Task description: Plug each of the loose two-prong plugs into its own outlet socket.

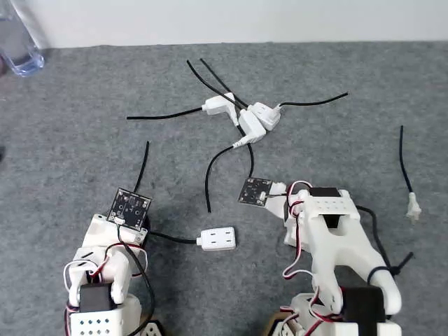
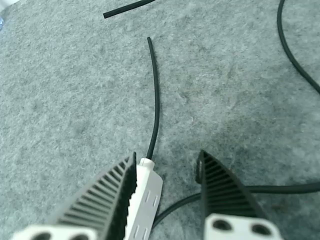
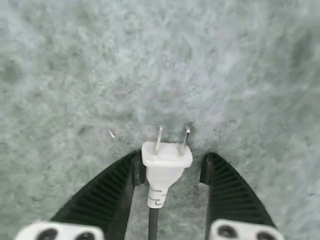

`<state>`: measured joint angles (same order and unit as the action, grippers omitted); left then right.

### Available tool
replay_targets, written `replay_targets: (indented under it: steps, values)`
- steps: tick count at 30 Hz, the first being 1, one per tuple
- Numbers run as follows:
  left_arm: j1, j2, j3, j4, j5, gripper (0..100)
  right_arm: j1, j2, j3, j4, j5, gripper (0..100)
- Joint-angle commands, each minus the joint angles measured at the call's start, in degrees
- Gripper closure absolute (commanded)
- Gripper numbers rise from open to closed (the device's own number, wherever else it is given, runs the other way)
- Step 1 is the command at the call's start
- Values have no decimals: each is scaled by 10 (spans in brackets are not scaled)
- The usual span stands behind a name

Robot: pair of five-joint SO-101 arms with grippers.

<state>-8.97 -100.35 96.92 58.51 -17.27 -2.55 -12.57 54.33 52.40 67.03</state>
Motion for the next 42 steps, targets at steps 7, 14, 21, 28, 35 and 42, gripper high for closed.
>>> replay_targets:
  steps: [7, 14, 21, 28, 35, 42]
  values:
    - [-3, -3, -3, -13, 2, 812, 7, 8, -14, -9, -33, 887]
    - [-3, -3, -3, -12, 2, 812, 9, 8, -13, 2, -33, 894]
    - [-3, -3, -3, -12, 2, 812, 8, 7, -16, -3, -48, 971]
    - [-4, -2, -2, 4, 2, 812, 5, 8, -17, -17, -69, 841]
    - [-4, -2, -5, 17, 2, 811, 7, 8, -17, -15, -54, 842]
    - [-4, -2, -14, 34, 4, 811, 6, 8, -18, -15, -51, 844]
